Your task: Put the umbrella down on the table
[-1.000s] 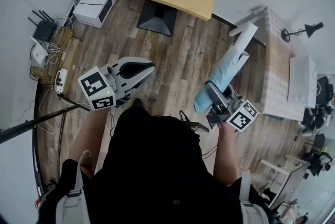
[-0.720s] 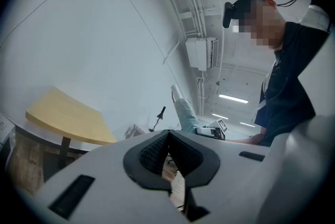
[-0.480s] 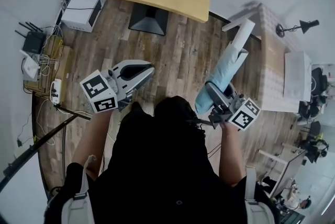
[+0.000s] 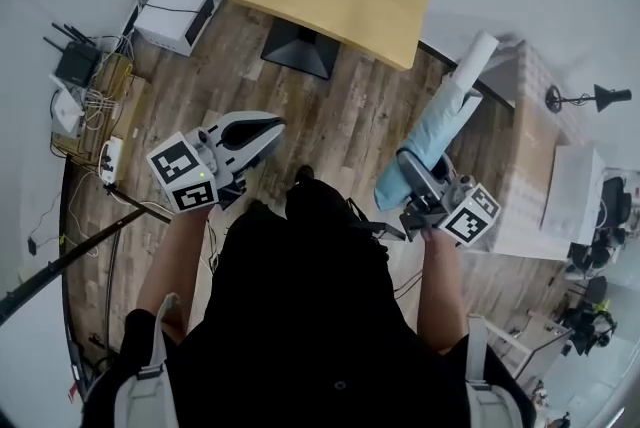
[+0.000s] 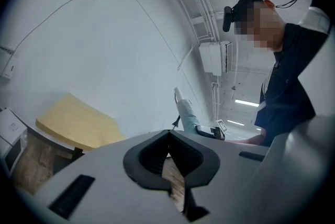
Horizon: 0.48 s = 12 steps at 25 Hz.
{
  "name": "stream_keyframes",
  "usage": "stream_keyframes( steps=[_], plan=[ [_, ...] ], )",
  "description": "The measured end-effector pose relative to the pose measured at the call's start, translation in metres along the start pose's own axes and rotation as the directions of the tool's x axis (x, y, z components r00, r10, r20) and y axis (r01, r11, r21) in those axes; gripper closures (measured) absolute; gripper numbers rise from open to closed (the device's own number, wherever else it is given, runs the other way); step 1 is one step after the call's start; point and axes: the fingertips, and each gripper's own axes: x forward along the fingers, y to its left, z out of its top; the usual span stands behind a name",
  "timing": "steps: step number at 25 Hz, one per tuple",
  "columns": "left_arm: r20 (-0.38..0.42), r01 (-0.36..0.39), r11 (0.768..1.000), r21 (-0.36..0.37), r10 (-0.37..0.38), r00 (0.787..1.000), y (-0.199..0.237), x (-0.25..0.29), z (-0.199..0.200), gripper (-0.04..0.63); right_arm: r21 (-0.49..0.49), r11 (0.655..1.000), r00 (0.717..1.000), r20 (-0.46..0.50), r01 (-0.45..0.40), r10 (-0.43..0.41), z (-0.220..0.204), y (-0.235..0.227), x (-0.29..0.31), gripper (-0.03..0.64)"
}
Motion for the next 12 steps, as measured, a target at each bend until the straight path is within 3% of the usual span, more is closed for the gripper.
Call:
stream_keyframes(
  steps=[12],
  plan=[
    [-0.002, -0.085, 0.989, 0.124, 0.086, 0.996, 0.033, 0.131, 0.074, 0.583, -0.027, 0.992, 0.992, -0.018, -0.125, 0.125, 0.087, -0.108, 0.006, 0.334]
  ],
)
